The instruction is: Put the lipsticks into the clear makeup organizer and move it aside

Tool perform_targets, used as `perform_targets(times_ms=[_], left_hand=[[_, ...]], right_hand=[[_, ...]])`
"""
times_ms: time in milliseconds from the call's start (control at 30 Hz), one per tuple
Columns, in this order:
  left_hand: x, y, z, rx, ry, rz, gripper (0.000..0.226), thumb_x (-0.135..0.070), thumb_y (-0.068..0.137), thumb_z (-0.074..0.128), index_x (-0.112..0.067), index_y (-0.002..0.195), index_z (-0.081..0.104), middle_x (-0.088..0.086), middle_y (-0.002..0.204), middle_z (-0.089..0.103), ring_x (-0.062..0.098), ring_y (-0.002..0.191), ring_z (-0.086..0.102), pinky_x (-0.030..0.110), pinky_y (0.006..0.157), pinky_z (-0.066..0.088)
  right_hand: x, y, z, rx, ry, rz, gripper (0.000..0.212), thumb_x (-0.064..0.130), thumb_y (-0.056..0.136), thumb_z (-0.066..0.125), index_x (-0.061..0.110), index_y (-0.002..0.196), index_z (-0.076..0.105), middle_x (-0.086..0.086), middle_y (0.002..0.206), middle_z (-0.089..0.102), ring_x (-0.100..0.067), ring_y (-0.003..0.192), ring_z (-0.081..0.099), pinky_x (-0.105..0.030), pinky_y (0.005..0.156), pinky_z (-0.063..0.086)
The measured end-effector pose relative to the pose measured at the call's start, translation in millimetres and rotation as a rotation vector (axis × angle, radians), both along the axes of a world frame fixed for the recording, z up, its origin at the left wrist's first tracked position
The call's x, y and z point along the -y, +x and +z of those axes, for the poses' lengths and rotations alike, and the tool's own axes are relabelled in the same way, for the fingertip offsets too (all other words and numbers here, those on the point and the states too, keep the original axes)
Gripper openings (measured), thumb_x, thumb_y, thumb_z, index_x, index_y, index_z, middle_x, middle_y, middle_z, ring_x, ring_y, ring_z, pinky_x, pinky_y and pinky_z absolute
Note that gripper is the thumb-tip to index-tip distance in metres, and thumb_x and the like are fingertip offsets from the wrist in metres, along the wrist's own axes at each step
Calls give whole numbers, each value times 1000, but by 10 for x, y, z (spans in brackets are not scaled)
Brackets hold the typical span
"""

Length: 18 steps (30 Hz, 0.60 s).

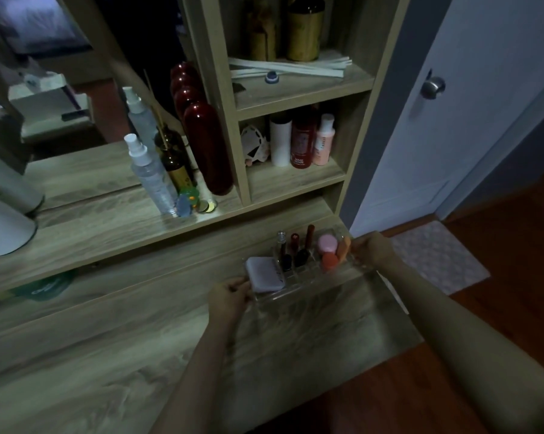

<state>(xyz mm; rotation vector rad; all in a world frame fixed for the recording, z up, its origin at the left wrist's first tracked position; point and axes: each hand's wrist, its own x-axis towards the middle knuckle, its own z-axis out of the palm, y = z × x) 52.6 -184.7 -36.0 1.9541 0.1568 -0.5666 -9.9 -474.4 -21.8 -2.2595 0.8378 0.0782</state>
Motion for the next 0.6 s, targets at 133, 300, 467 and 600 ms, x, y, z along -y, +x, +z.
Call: perform_targets(times_ms=[133,300,467,600], left_hand=[[-7,1,32,7,6,-26,24,-8,88,59,-22,73,71,-10,44,66,16,54,59,28,62,50],[-90,-58,11,28,42,-86,26,-6,91,52,-20,78,70,8,62,66,21,59,58,37,69,51],[-314,-123,-4,40,382,-467,39,-11,90,52,-6,56,70,17,58,70,4,40,55,17,49,40],[-133,-97,329,-28,503,-673,30,-27,90,51,-9,101,72,12,104,71,21,93,66,26,78,48]], right_hand=[[-11,-3,0,-14,-46,32,18,0,90,57,-9,93,73,-27,98,72,-37,92,68,-26,70,46],[-84,-128,6,-8,-4,64,19,-1,89,58,-10,77,69,-21,76,67,-39,84,67,-42,80,53],[-44,-444,162,-127,121,120,13,5,91,57,2,89,70,-8,80,66,-30,86,66,-26,71,51],[74,-762,536,-224,100,76,25,14,95,50,2,110,67,-11,119,65,-29,119,55,-28,91,45]])
